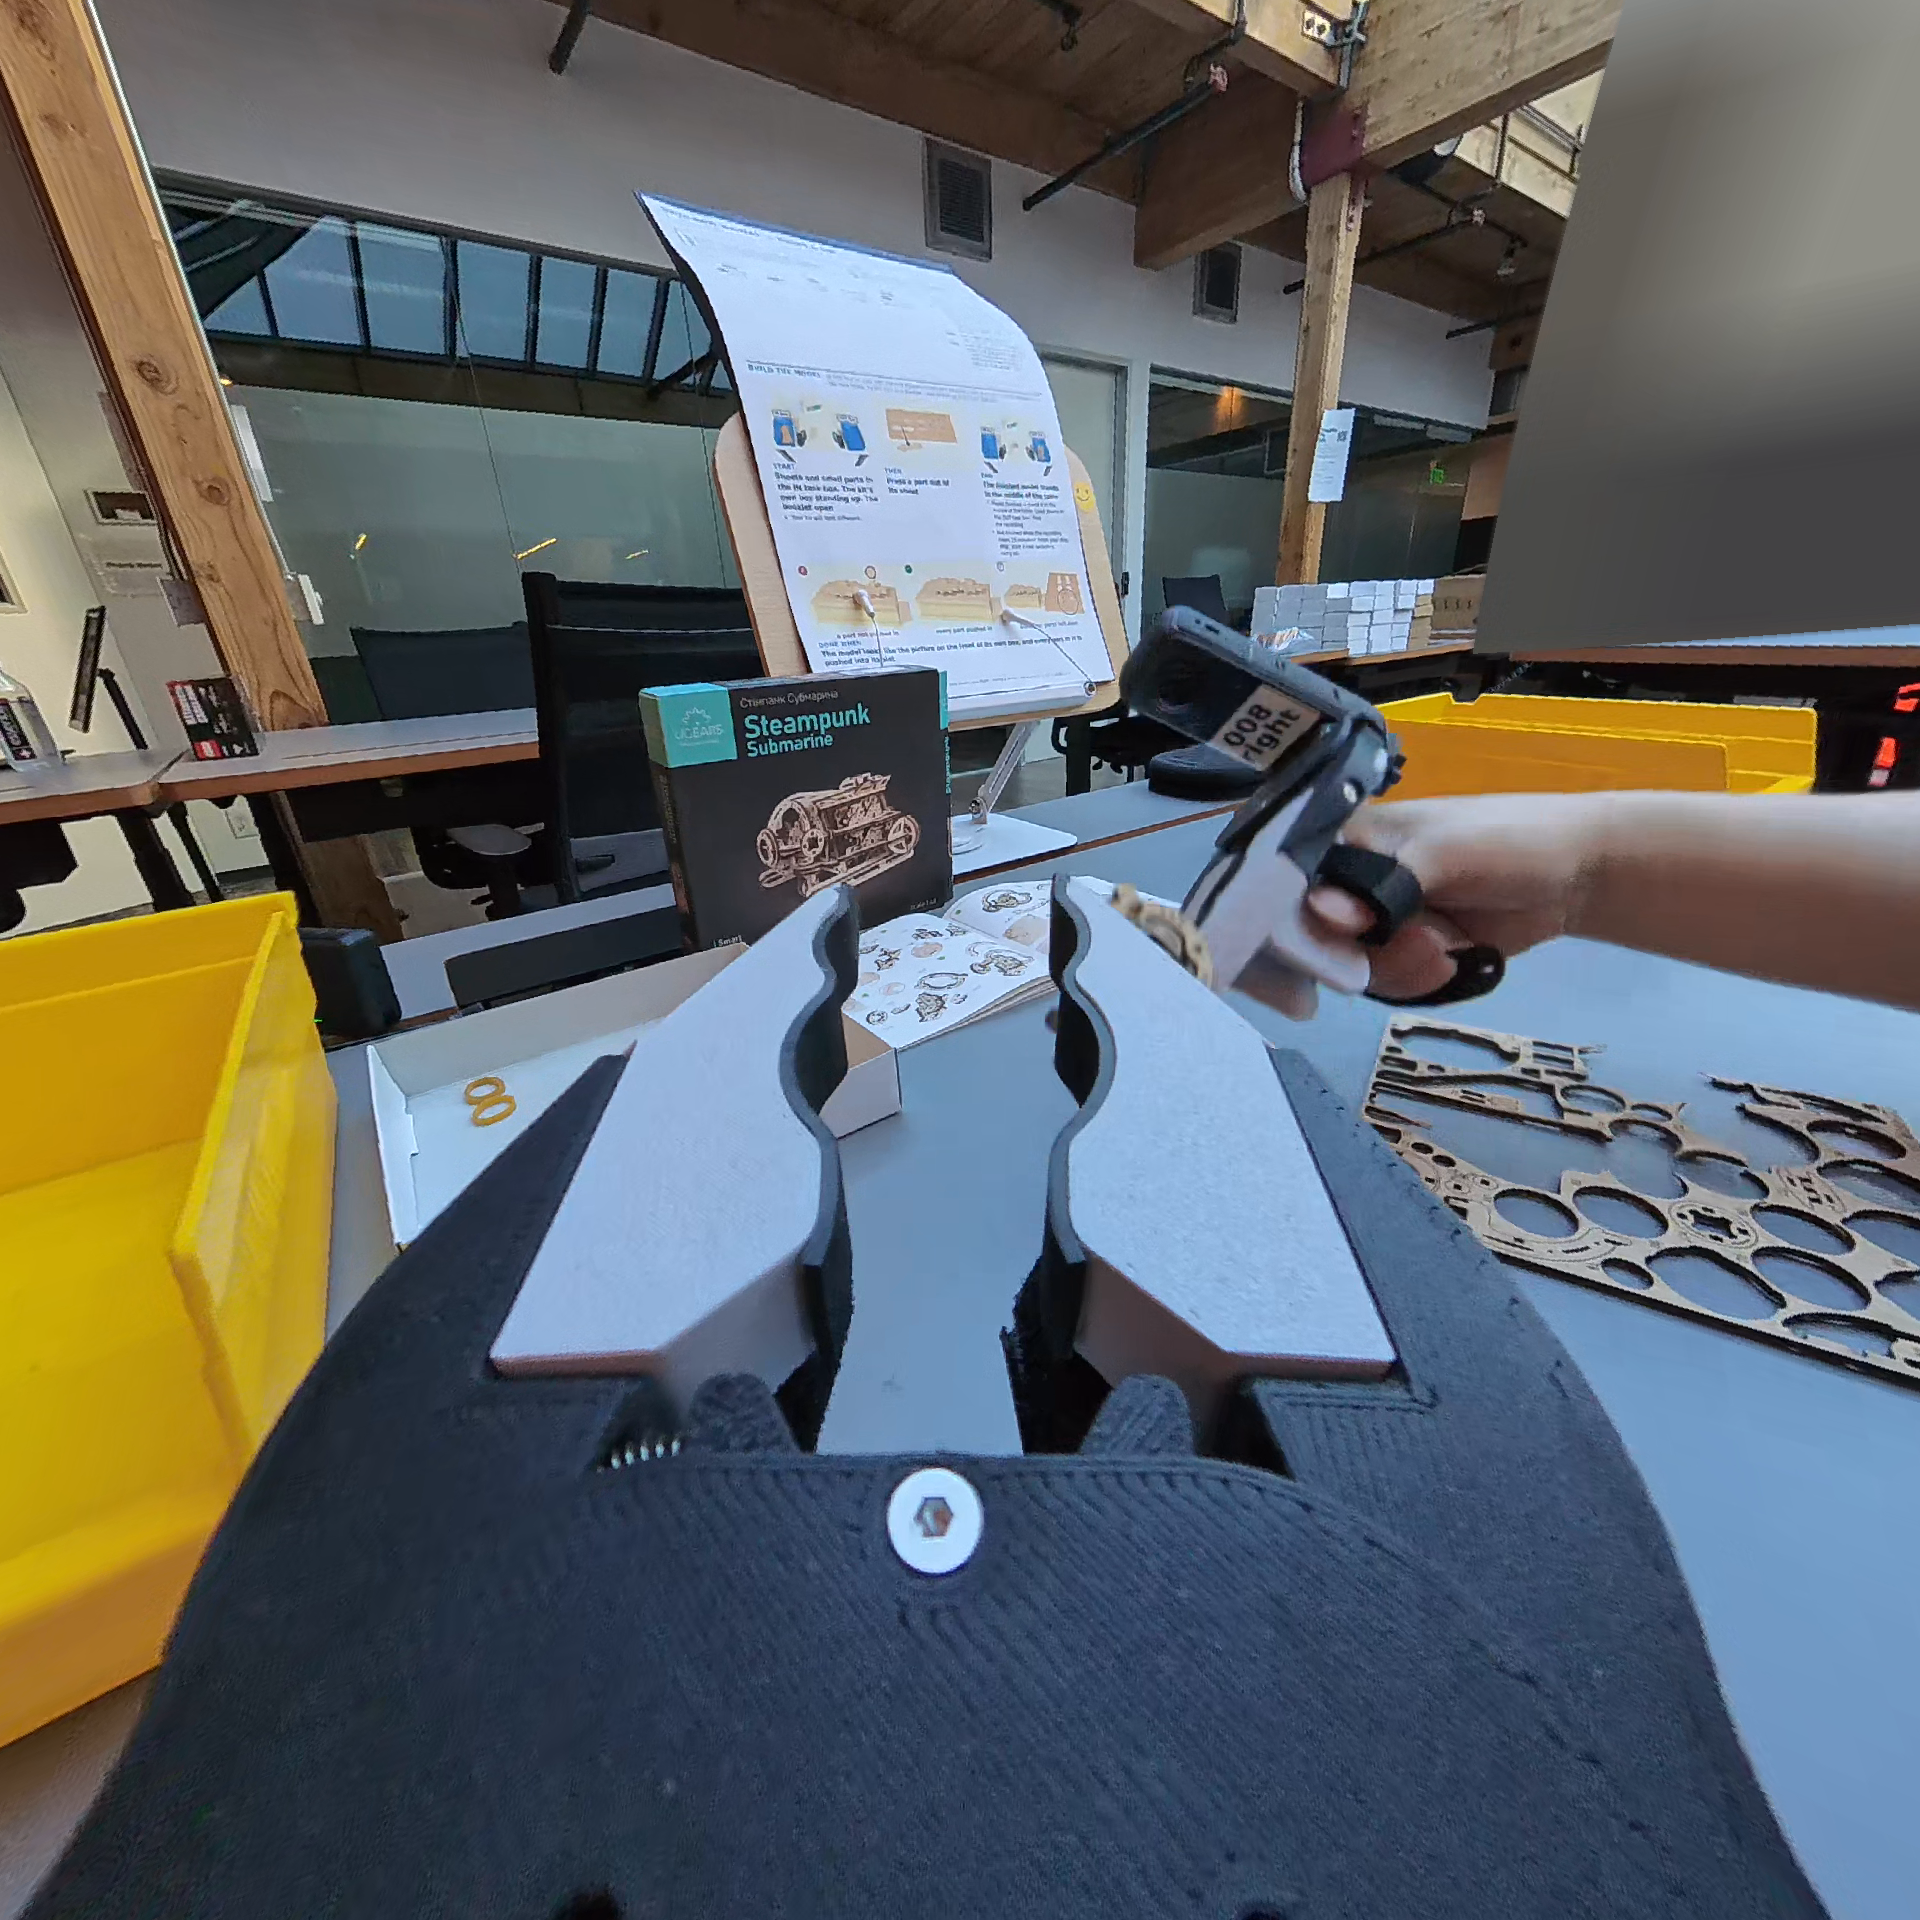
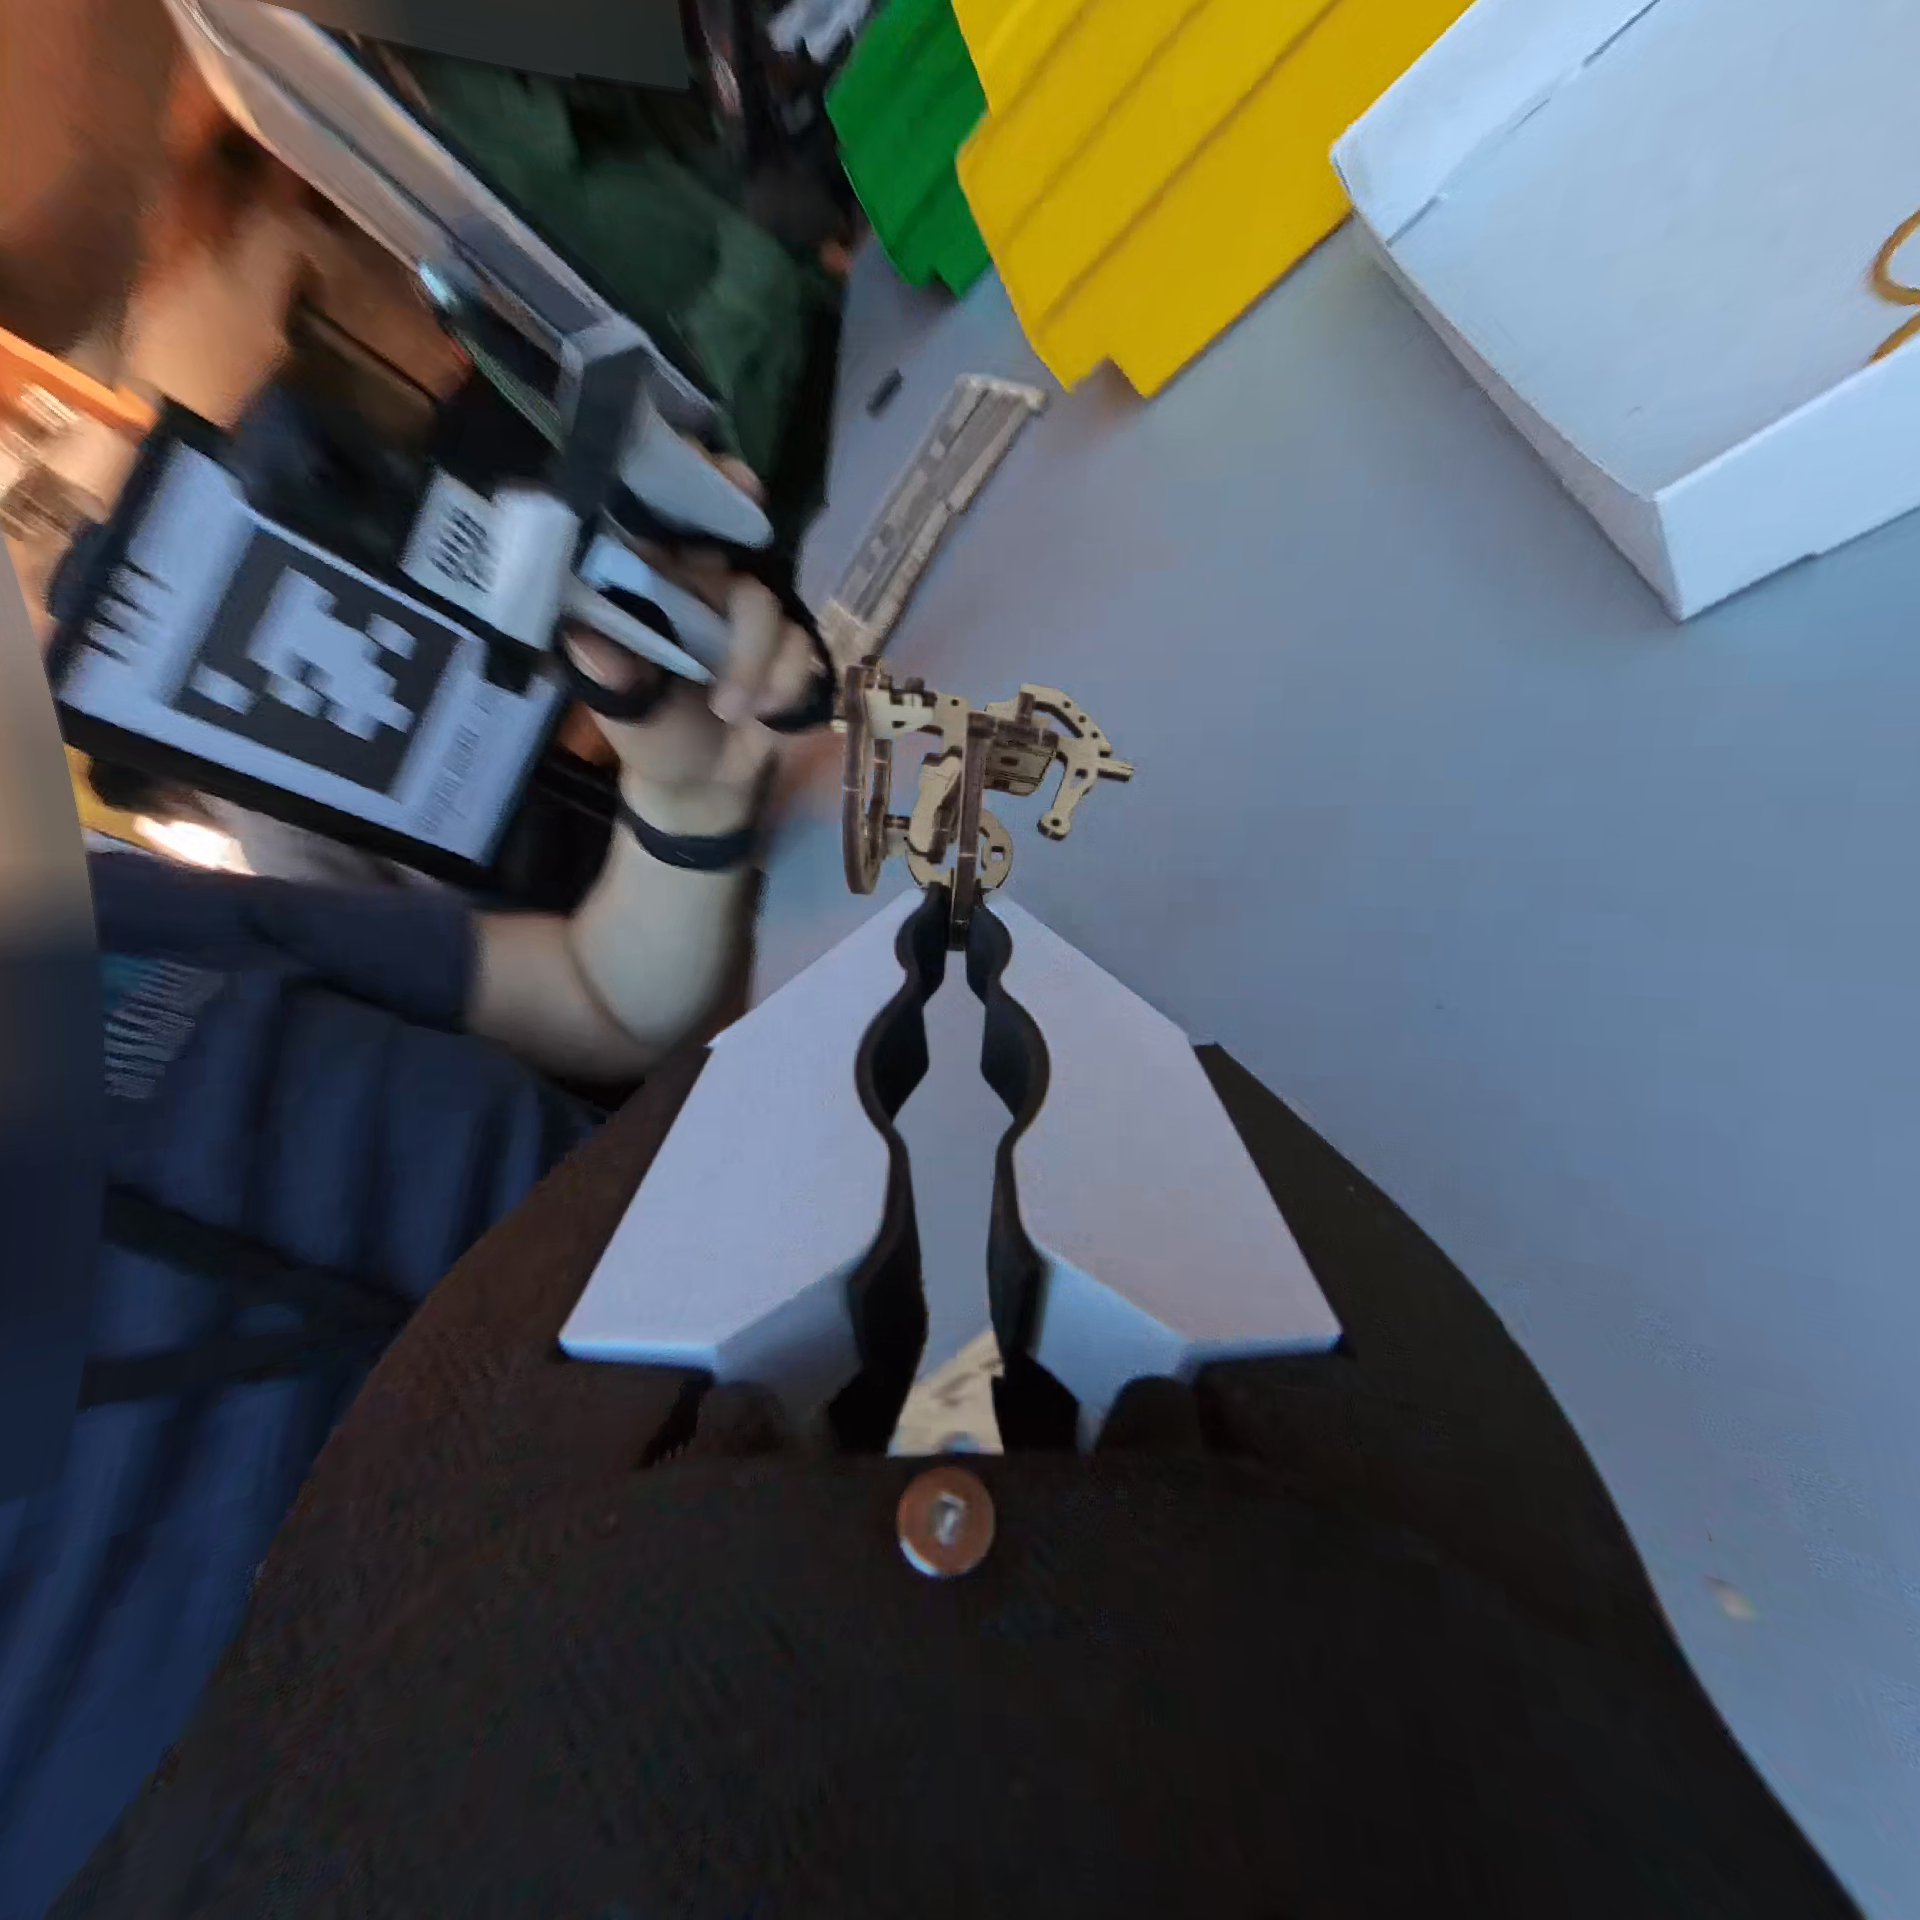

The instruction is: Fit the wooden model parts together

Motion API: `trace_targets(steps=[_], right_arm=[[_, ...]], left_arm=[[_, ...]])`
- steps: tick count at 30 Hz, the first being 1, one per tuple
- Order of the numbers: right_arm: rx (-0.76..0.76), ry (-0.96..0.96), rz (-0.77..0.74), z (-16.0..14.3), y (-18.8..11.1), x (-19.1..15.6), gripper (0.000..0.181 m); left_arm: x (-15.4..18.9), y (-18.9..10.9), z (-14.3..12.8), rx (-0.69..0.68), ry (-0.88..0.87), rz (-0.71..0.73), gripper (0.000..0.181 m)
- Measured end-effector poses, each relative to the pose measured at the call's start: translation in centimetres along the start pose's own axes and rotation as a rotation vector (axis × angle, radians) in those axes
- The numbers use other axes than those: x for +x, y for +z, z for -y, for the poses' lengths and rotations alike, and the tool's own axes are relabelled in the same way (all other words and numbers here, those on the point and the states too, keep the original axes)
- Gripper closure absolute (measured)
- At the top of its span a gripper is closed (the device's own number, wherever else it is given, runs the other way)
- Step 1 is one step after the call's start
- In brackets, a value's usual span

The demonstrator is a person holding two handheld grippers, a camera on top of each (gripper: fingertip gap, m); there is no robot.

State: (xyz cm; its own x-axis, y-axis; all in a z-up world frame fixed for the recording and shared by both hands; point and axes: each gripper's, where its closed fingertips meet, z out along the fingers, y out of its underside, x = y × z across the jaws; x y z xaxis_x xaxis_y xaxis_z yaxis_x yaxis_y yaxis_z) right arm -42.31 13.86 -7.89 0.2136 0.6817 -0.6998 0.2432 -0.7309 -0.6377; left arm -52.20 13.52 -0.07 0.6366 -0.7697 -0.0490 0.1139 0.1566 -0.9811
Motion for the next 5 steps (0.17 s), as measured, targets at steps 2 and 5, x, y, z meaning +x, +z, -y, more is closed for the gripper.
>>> trace_targets(steps=[2,5], right_arm=[[0.057,0.129,0.113,1.6,-1.6,-2.6,0.18],[0.13,0.256,0.233,3.5,-3.8,-6.2,0.18]], left_arm=[[0.2,-0.2,0.2,0.002,-0.001,-0.005,0.146],[1.2,-0.2,0.8,0.011,0.002,-0.027,0.146]])
